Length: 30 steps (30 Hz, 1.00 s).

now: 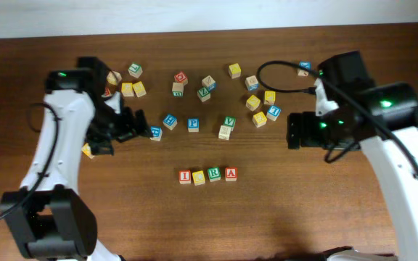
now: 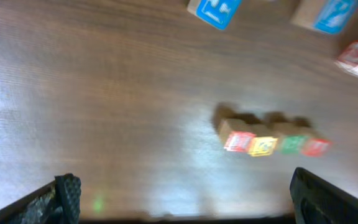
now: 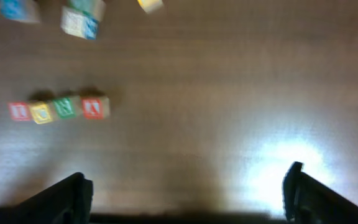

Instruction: Spell out ICRA

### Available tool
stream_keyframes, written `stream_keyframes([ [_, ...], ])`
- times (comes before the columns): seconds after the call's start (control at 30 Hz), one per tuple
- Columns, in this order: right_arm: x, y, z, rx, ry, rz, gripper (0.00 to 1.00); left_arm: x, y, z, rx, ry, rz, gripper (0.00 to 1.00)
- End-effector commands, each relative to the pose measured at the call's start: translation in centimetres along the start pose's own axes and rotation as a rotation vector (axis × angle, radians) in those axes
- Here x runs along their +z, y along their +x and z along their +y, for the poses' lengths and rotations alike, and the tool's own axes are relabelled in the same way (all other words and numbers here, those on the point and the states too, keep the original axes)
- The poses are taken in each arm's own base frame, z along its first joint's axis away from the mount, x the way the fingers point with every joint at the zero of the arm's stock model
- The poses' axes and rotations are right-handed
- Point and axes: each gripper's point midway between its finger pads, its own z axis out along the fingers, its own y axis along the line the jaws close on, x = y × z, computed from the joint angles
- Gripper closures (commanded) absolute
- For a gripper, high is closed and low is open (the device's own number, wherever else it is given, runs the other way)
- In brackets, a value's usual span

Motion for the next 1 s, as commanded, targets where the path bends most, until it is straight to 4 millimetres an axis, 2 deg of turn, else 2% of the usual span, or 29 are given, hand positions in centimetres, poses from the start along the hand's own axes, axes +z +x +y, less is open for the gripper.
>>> stream_keyframes([
  [0.0, 4.5, 1.3, 0.8, 0.009, -0.050, 0.103, 0.39, 3.7, 1.2, 0.5, 0.102, -0.128, 0.015, 0.27],
  [0.03, 5.7, 1.6, 1.0, 0.011, -0.065, 0.121, 0.48, 4.6, 1.6, 0.4, 0.115, -0.131, 0.024, 0.33],
  [0.07, 7.6, 2.1, 1.3, 0.015, -0.088, 0.145, 0.58, 5.8, 2.3, 0.3, 0.132, -0.139, 0.045, 0.55],
  [0.1, 9.4, 2.4, 1.8, 0.024, -0.119, 0.161, 0.75, 7.4, 3.6, 0.5, 0.150, -0.154, 0.081, 0.77],
  [0.13, 11.0, 2.6, 2.3, 0.025, -0.149, 0.164, 0.74, 8.3, 4.2, 0.6, 0.143, -0.158, 0.097, 0.96],
  [0.17, 12.1, 2.5, 2.6, 0.034, -0.170, 0.157, 0.70, 9.0, 4.7, 0.7, 0.106, -0.163, 0.105, 1.00],
  [0.2, 13.3, 2.3, 2.6, 0.091, -0.172, 0.146, 0.69, 9.7, 5.0, 0.7, 0.064, -0.162, 0.103, 1.00],
  [0.27, 15.5, 1.8, 2.7, 0.156, -0.180, 0.117, 0.69, 12.1, 5.6, -1.0, 0.067, -0.080, 0.096, 1.00],
  [0.3, 16.5, 1.9, 2.9, 0.149, -0.186, 0.111, 0.73, 13.4, 6.1, -2.5, 0.095, -0.005, 0.096, 1.00],
  [0.37, 17.8, 2.7, 3.6, 0.128, -0.187, 0.144, 0.81, 15.0, 6.8, -3.8, 0.096, 0.033, 0.087, 1.00],
  [0.53, 21.3, 4.6, 6.5, 0.089, -0.164, 0.238, 0.96, 16.1, 7.0, -5.7, 0.113, 0.054, 0.047, 1.00],
  [0.6, 22.9, 5.6, 8.1, 0.055, -0.182, 0.278, 0.96, 16.2, 6.9, -6.3, 0.133, 0.062, 0.033, 1.00],
  [0.87, 23.1, 5.5, 10.9, 0.058, -0.256, 0.269, 0.96, 16.2, 7.2, -7.1, 0.142, 0.098, 0.047, 1.00],
  [0.97, 23.1, 6.3, 12.1, 0.012, -0.260, 0.271, 0.96, 16.2, 7.2, -7.1, 0.142, 0.099, 0.047, 1.00],
])
